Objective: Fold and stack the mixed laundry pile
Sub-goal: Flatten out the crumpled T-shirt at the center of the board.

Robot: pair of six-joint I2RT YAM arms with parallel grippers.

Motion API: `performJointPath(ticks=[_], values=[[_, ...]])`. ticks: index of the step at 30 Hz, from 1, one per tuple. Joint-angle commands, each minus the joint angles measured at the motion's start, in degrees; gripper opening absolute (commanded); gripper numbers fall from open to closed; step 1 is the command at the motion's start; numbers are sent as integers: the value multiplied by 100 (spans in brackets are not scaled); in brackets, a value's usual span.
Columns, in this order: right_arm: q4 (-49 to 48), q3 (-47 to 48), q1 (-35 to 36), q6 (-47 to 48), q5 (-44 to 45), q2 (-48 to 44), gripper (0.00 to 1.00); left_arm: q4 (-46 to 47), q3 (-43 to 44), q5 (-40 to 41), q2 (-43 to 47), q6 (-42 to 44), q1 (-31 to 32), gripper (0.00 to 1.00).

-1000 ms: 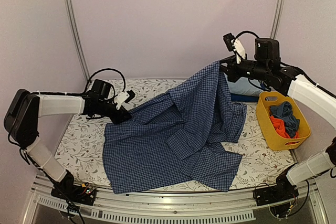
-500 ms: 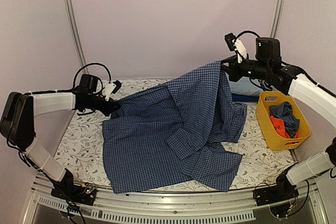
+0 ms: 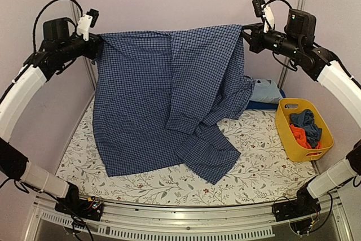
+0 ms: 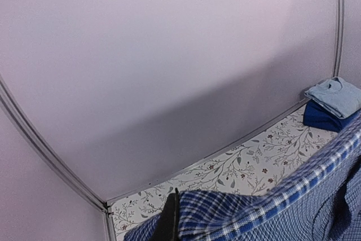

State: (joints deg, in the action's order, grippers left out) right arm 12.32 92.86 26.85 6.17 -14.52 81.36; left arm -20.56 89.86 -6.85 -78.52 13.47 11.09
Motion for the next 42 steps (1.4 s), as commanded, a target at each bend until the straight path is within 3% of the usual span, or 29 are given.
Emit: performJointPath(ticks=[1, 5, 12, 20, 24, 26, 29, 32, 36, 42], values=[[0, -35, -40, -72, -383, -265, 0, -293, -456, 655, 755, -77, 271, 0], [107, 164, 70, -121, -414, -735, 0, 127, -492, 914, 1612, -231, 274, 0], [1191, 2093, 883, 255, -334, -607, 0, -806, 1350, 387, 1369, -119, 662, 0], [1136, 2675, 1708, 14, -372, -972, 0, -628, 2150, -547, 1864, -88, 748, 0], [1125, 3147, 1742, -265, -576, -913, 0, -708, 2793, -406, 1718, -112, 740, 0], [1107, 3204, 1745, -226, -218, -844, 0, -934, 3025, -207, 1501, -69, 760, 0], [1190, 2999, 1744, 114, 749, -786, 0, -926, 2580, 657, 1374, 7, 762, 0], [1071, 2143, 1632, 582, 1553, -762, 0, -1021, 1740, 1228, 1146, 200, 763, 0], [701, 976, 742, 201, 1137, -640, 0, -491, 509, 1584, 1009, 316, 657, 1], [-250, -237, -111, -174, 791, 290, 0, 930, -1035, 990, 220, 428, 6, 3]])
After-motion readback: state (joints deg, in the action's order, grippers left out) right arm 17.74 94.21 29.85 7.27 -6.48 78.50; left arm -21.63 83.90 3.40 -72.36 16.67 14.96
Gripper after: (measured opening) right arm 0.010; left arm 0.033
